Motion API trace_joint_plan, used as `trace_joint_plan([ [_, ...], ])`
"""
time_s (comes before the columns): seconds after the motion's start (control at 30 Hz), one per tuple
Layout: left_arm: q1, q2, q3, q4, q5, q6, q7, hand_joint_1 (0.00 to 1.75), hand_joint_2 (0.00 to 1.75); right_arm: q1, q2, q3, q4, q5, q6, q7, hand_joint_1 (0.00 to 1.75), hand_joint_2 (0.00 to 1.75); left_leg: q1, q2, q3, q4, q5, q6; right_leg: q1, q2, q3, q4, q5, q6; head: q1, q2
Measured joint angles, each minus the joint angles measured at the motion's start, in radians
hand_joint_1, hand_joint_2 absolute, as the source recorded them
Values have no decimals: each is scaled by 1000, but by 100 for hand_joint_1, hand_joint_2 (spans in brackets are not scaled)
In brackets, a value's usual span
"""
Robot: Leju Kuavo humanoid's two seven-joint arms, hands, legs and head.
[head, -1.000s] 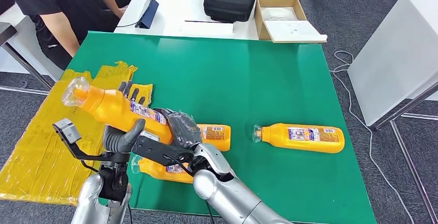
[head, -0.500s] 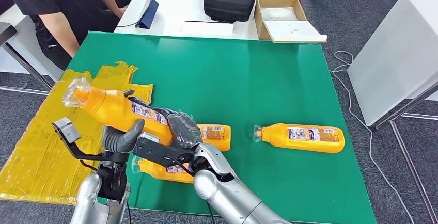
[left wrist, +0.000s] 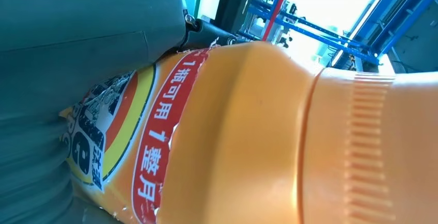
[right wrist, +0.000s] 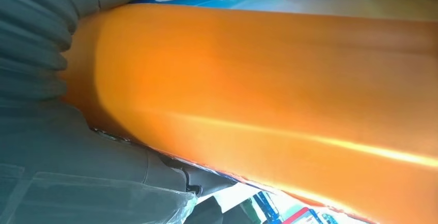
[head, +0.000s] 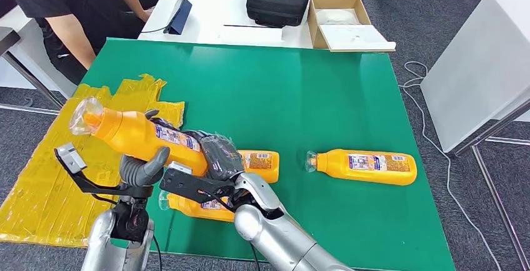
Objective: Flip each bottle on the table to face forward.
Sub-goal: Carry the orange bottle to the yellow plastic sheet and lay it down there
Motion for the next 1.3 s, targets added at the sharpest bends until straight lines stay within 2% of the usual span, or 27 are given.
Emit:
trace_joint_plan([
  [0.03,0,0,2,0,2,-2,1,175,175,0,0,0,0,0,0,0,125,175,0,0,0,0,0,0,0,0,0,0,0,0,0,0],
  [0.13,0,1,5,1,18,-12,5,175,175,0,-1,-1,-1,4,-4,-2,2,44,0,0,0,0,0,0,0,0,0,0,0,0,0,0],
  [0.17,0,3,6,2,30,-20,7,175,175,2,-2,-3,-4,5,-8,-4,0,0,0,0,0,0,0,0,0,0,0,0,0,0,0,0],
  [0.3,0,11,11,4,80,-54,-6,175,175,29,-25,-28,-52,2,-28,-8,0,0,0,-2,0,0,0,0,0,0,1,0,0,0,0,0],
  [0.4,7,15,19,-4,73,-60,-51,175,175,90,-73,-79,-161,4,-30,-17,0,0,0,-2,-1,0,0,0,0,-1,3,0,0,0,0,0],
  [0.53,55,26,69,-32,-56,-6,-161,175,175,219,-167,-192,-387,26,-36,-44,0,0,-1,-3,-1,0,-1,0,0,-1,4,0,0,1,0,0],
  [0.63,84,39,114,-48,-123,31,-198,175,175,297,-223,-261,-520,37,-41,-55,0,0,-1,-3,-2,0,-1,0,0,-1,2,-1,0,1,0,0],
  [0.8,96,44,145,-66,-146,48,-205,175,175,356,-262,-299,-632,44,-42,-59,0,0,-1,-3,-2,0,-1,0,0,-1,2,-1,0,0,0,0],
  [0.9,99,46,157,-73,-199,99,-222,175,175,376,-278,-307,-664,43,-49,-59,0,0,0,-3,-1,0,-1,0,0,-1,2,0,0,0,0,0],
  [0.97,99,51,170,-82,-310,197,-251,175,175,398,-292,-310,-683,40,-61,-60,0,0,0,-3,-1,0,-1,0,0,-1,2,0,0,0,0,0],
  [1.07,84,66,184,-95,-623,482,-277,175,175,438,-312,-312,-712,33,-80,-64,0,0,0,-3,-1,0,-1,0,0,-1,2,0,0,0,0,0],
  [1.13,61,88,187,-98,-865,697,-251,175,175,457,-322,-312,-726,28,-85,-71,0,0,0,-3,-1,0,-1,0,0,-1,2,0,0,0,0,0],
  [1.2,30,119,188,-86,-1074,869,-203,175,175,462,-328,-310,-730,17,-85,-77,0,0,1,-3,-1,0,-1,0,0,-1,2,0,0,0,0,0],
  [1.3,-21,175,188,-32,-1284,1038,-143,175,175,454,-337,-302,-727,-9,-79,-86,0,0,1,-3,0,-1,0,-1,0,-1,2,0,0,0,0,0],
])
